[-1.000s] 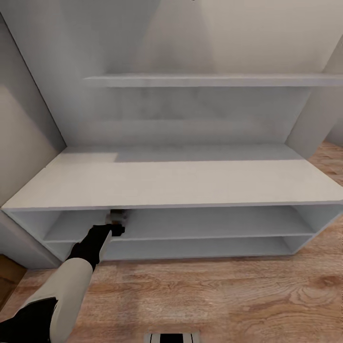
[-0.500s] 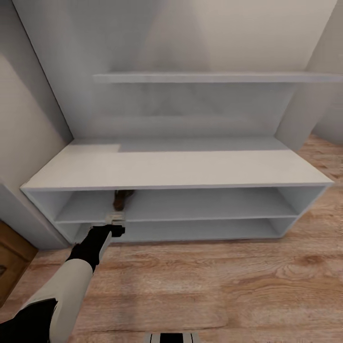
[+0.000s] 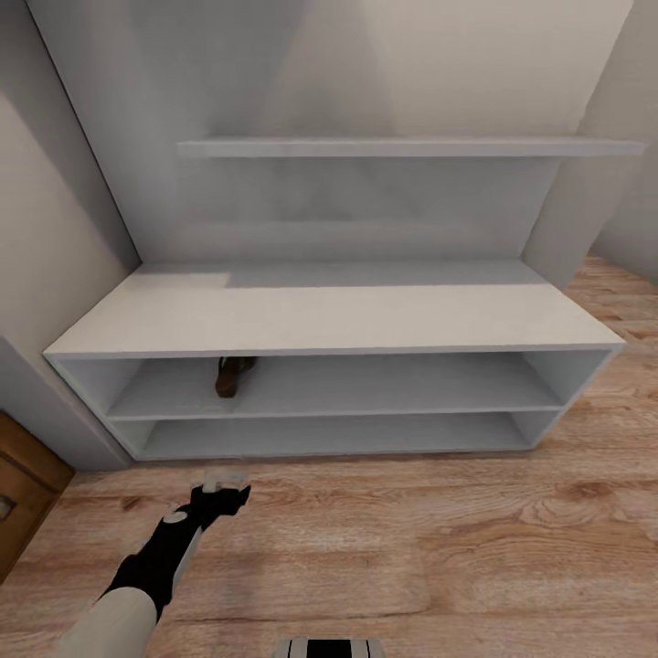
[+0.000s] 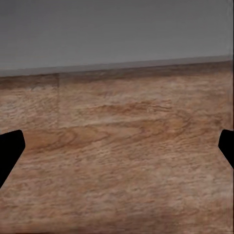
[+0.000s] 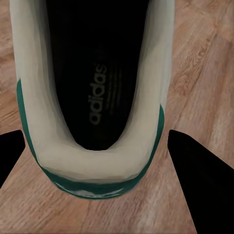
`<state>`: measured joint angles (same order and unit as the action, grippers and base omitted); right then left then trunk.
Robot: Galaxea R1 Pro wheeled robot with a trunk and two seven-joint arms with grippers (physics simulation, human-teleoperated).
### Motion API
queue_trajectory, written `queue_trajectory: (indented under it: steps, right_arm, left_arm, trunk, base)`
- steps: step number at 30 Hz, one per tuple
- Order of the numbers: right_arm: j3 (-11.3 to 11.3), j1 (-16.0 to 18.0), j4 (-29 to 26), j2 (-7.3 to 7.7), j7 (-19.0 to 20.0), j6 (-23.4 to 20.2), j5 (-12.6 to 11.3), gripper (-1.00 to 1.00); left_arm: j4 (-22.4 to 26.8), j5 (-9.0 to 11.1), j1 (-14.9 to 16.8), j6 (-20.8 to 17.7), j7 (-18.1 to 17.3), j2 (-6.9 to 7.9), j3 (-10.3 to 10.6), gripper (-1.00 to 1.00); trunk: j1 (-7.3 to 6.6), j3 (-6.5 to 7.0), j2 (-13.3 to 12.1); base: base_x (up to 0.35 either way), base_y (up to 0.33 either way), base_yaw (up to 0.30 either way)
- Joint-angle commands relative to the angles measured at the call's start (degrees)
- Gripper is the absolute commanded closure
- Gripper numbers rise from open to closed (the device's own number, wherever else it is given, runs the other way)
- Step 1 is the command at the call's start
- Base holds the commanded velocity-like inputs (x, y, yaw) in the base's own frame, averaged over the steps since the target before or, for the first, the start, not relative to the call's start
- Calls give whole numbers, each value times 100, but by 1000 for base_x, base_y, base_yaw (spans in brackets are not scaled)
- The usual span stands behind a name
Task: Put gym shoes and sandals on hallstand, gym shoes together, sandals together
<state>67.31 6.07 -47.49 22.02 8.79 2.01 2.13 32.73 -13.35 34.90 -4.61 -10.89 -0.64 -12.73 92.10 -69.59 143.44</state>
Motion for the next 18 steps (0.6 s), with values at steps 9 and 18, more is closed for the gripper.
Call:
queue_trajectory:
  steps: [9, 18]
  right_arm:
    - [13, 8, 12, -149, 72, 43, 20, 100]
    - [3, 8, 4, -233, 92, 48, 5, 100]
  left_arm:
    - [-16, 374, -1097, 1501, -2790, 432, -508, -100]
    - [4, 464, -1510, 1611, -4673, 601, -545, -100]
  trunk:
    - [-1, -4, 2]
    - [-1, -4, 2]
  base:
    - [-1, -1, 0]
    - [0, 0, 0]
